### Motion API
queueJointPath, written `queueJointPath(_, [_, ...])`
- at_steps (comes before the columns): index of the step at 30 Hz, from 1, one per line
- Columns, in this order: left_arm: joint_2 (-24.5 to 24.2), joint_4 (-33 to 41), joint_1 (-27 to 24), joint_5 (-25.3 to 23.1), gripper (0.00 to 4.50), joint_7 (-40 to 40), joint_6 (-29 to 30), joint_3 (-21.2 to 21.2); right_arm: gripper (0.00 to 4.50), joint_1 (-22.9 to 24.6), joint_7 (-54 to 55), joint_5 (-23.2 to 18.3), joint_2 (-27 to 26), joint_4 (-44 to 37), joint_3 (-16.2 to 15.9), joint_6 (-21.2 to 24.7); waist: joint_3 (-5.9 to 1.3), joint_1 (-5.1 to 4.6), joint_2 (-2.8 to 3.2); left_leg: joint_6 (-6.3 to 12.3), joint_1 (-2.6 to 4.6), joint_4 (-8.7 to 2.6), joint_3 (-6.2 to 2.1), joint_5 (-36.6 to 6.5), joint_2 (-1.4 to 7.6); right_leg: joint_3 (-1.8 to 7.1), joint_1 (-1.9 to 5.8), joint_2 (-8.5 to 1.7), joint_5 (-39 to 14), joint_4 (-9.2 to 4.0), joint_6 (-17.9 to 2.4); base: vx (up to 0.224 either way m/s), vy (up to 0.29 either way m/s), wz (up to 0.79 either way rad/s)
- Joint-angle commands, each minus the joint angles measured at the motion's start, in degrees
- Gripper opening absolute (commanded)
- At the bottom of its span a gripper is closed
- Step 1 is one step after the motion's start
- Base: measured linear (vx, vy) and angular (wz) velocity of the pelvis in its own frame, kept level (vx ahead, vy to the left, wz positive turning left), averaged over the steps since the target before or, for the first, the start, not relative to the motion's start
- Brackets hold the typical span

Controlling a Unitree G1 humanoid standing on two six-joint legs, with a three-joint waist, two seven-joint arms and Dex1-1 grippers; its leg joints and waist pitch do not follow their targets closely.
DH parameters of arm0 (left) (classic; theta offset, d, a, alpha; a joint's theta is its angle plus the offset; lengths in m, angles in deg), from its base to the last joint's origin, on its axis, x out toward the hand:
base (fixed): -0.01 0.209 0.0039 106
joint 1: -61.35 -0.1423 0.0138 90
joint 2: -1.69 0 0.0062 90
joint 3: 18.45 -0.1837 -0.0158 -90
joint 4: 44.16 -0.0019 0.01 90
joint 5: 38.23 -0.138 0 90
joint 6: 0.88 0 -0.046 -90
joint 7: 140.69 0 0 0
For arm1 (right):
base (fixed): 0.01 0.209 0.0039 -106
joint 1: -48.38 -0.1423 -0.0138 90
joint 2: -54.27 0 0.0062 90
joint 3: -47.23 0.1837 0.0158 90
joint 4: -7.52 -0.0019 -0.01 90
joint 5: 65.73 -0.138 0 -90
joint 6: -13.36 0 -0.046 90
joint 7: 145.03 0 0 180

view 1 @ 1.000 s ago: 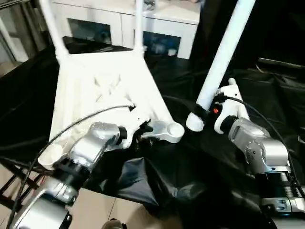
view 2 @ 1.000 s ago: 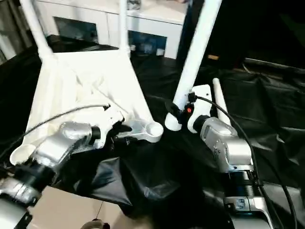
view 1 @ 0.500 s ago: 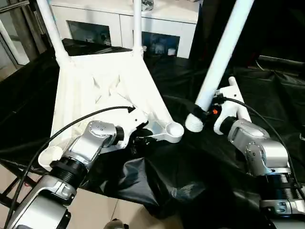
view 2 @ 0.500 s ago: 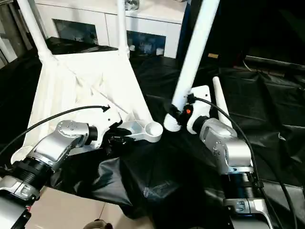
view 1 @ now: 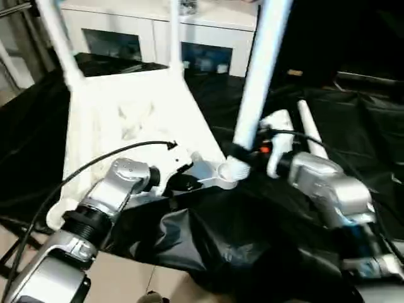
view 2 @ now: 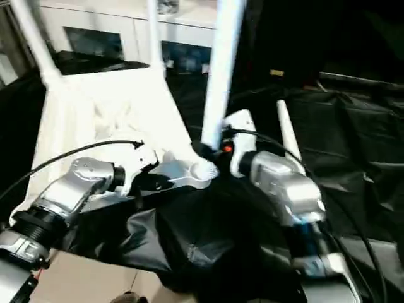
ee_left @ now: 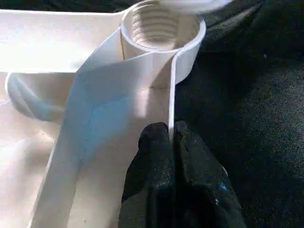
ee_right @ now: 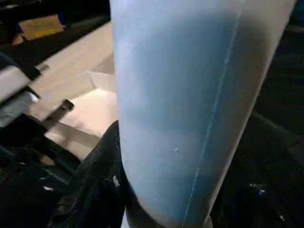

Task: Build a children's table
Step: Insert table leg to table base

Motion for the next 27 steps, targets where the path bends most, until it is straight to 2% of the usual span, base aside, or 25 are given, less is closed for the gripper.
queueJointPath(1, [-0.63, -0.52, -0.97, -1.17, 0.0, -0.39, 1.7, -1.07, 1.88, -0.88, -0.47, 0.82, 0.01, 1.12, -0.28, -1.33, -4.04, 0.19, 0.26, -2.39, 1.39, -4.26, -0.37, -12.59, 1.7, 1.42, 2.35, -3.14, -6.33, -4.05, -13.15, 0.0, 0.0, 0.0])
queueJointPath(4, [-0.79, 1.24, -1.47, -0.6, 0.0, -0.99, 2.33, -0.78, 1.88, -1.54, -0.97, 1.16, -0.89, 3.71, -0.98, -2.16, -4.09, 0.22, -0.08, -1.87, 1.27, -4.24, -0.35, -11.57, 1.71, 1.36, 2.5, -3.11, -5.04, -3.88, -13.23, 0.0, 0.0, 0.0])
queueJointPath(10, [-1.13, 4.16, -2.81, -0.24, 0.0, -2.27, 1.99, 0.06, 1.88, -3.08, -1.71, 2.35, -2.28, 8.81, -1.38, -4.85, -4.09, 0.18, 0.16, -1.46, 1.35, -4.19, -0.27, -11.22, 1.79, 1.39, 2.33, -3.1, -5.08, -3.84, -13.62, 0.0, 0.0, 0.0])
queueJointPath(14, [-1.67, 6.86, -4.01, 0.3, 0.0, -3.26, 2.28, -0.05, 1.88, -4.19, -1.89, 2.88, -3.28, 12.32, -1.16, -6.71, -4.13, 0.19, 0.19, -1.43, 1.39, -4.2, -0.24, -11.19, 1.84, 1.37, 2.34, -3.14, -4.28, -3.69, -13.82, 0.0, 0.0, 0.0])
queueJointPath(16, [-1.7, 7.15, -4.11, 0.28, 0.0, -3.06, 2.52, 0.07, 1.88, -4.31, -1.86, 3.0, -3.43, 12.94, -1.07, -7.13, -4.01, 0.03, -0.12, -1.32, 1.3, -4.29, -0.2, -11.33, 1.76, 1.35, 2.42, -3.02, -5.01, -3.84, -13.52, 0.0, 0.0, 0.0])
queueJointPath(18, [-1.65, 7.23, -4.18, 0.24, 0.0, -2.79, 2.6, 0.3, 1.88, -4.19, -1.82, 3.07, -3.51, 13.35, -0.88, -7.51, -3.99, 0.02, 0.04, -1.43, 1.33, -4.31, -0.23, -11.63, 1.78, 1.38, 2.39, -3.08, -5.93, -3.89, -13.37, 0.0, 0.0, 0.0])
queueJointPath(23, [-1.23, 7.86, -4.61, 0.15, 0.0, -1.04, 3.31, 1.82, 1.87, -1.1, -2.39, 1.59, -3.57, 12.98, 1.09, -8.42, -4.01, 0.19, 0.0, -1.11, 1.39, -4.26, -0.15, -11.51, 1.86, 1.48, 2.3, -3.12, -5.65, -3.94, -13.24, 0.0, 0.0, 0.0])
queueJointPath(27, [-0.79, 7.63, -4.62, 0.31, 0.0, -0.41, 3.78, 2.75, 1.87, 2.16, -1.47, 0.88, -3.89, 13.91, 3.28, -11.1, -4.0, 0.25, 0.59, -1.4, 1.46, -4.32, -0.24, -12.44, 1.82, 1.41, 2.2, -3.05, -5.69, -4.01, -13.43, 0.0, 0.0, 0.0])
